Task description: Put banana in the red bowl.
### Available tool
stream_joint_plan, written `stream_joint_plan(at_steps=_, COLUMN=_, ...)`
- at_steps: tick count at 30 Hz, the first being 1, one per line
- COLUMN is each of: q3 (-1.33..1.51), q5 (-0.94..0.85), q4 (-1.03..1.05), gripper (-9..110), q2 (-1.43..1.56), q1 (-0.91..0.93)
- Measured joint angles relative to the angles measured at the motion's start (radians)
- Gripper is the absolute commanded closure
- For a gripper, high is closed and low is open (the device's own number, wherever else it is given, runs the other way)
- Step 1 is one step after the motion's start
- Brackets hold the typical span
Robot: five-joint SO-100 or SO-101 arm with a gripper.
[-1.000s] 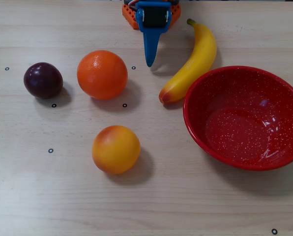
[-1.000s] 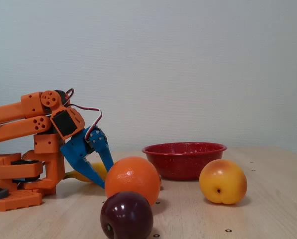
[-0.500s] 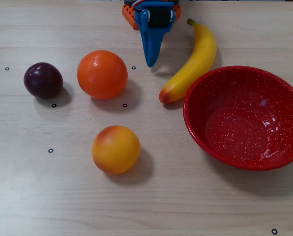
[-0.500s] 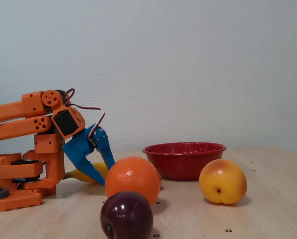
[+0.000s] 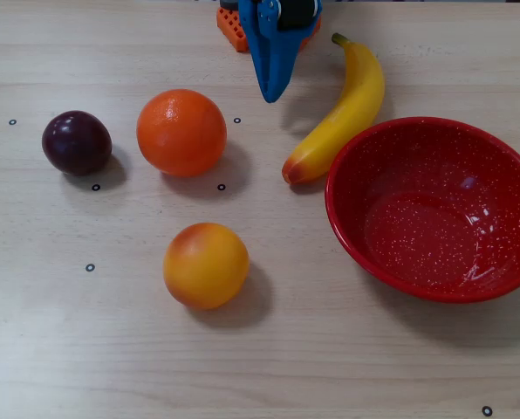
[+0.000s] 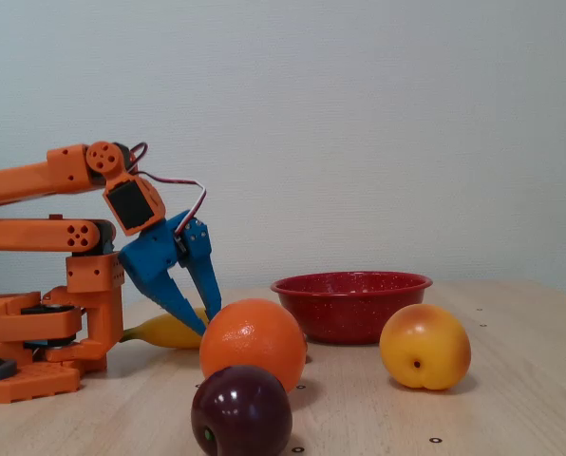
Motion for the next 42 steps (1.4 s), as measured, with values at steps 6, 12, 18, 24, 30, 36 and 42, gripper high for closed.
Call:
stream_joint_plan(at_steps=6, q3=-0.104, q5=-0.137, q4=0.028, gripper=101, q2=-0.101, q1=-0.002)
stream_joint_plan(at_steps=12, q3=-0.192, q5=-0.379, q4=0.117, gripper=100, q2=-0.143, q1=0.048)
stream_joint_plan(at_steps=18, q3=-0.213, q5=-0.626, q4=0.161, gripper=93, q2=-0.196, q1=0.064)
stream_joint_plan(at_steps=24, q3=-0.339, q5=-0.79, q4=0.255, gripper=84, q2=-0.336, q1=0.071)
stream_joint_plan(at_steps=30, q3=-0.39, q5=-0.842, q4=0.29, gripper=75, q2=-0.425, q1=0.011)
stream_joint_plan(at_steps=36, q3=-0.589, q5=-0.778, q4=0.376, gripper=74, q2=-0.626, q1=-0.11)
stream_joint_plan(at_steps=42, q3=-0.696, q5=-0.701, q4=0.402, gripper=72, q2=-0.739, q1=-0.178)
